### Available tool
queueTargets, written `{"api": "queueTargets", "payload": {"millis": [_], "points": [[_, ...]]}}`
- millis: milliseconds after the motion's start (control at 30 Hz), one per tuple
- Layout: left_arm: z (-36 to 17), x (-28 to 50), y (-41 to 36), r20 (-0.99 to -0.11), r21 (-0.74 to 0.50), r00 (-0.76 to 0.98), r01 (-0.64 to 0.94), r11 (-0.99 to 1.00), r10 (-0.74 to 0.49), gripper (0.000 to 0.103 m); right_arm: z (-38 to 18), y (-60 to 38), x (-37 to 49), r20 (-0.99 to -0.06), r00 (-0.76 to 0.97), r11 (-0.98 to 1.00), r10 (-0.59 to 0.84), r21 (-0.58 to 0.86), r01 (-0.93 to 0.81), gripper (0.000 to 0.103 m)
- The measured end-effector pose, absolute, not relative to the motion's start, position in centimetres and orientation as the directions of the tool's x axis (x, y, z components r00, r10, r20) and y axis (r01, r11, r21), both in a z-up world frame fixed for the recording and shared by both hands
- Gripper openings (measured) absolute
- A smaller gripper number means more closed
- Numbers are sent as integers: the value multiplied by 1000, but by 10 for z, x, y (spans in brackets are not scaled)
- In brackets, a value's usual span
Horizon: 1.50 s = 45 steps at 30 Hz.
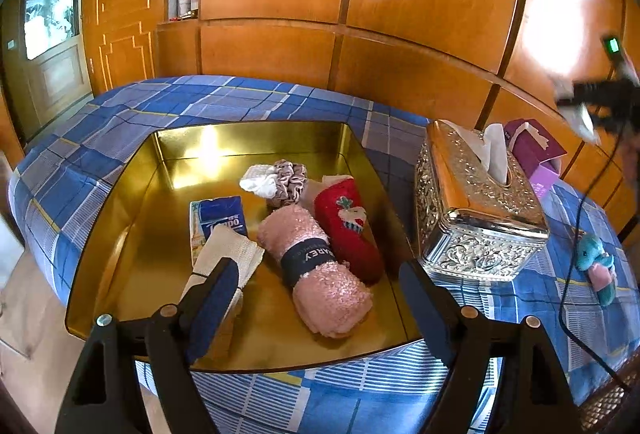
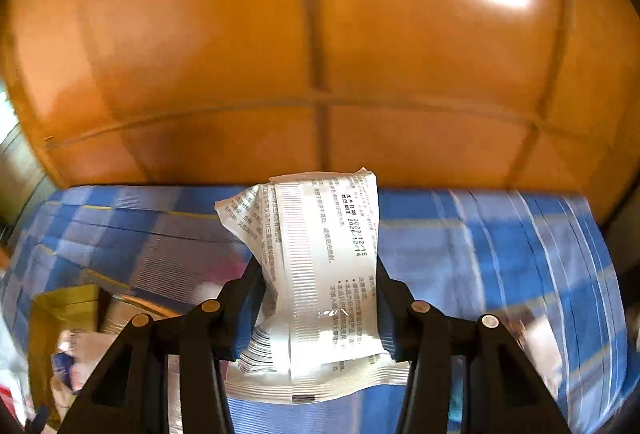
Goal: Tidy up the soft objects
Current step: 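Carry the white printed packet onto the gold tray and open the right tool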
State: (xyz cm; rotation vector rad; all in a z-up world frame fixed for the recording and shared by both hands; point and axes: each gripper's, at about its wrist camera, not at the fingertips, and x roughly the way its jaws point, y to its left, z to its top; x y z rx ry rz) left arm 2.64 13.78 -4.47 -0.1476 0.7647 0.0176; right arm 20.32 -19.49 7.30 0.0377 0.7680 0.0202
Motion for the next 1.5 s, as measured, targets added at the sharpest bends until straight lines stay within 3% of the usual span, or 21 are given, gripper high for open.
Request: {"api": "queueTargets", "payload": {"millis": [267, 500, 767, 833, 967, 1500], "points": [[-44, 26, 145, -691, -119, 723, -88, 989, -19, 83, 74, -74, 198, -687, 651, 926, 321, 83, -369, 49], [-43, 25, 162, -681, -133, 733, -138, 982, 11, 84, 20, 34, 174, -791, 429, 785, 437, 103, -611, 50], [-44, 24, 175, -679, -145, 733, -183, 972, 37, 84, -46, 87, 174, -855, 274, 785, 440, 217, -580, 51], [-44, 25, 176, -679, -150, 733, -185, 971, 35, 84, -48, 88, 174, -851, 279, 789, 444, 224, -572, 56], [-46, 24, 173, -681, -150, 731, -178, 973, 29, 84, -34, 81, 168, -815, 307, 780, 491, 255, -571, 71], [-34, 16, 137, -660, -109, 751, -61, 992, -26, 84, 11, -57, 92, -703, 534, 848, 470, 192, -494, 71]]}}
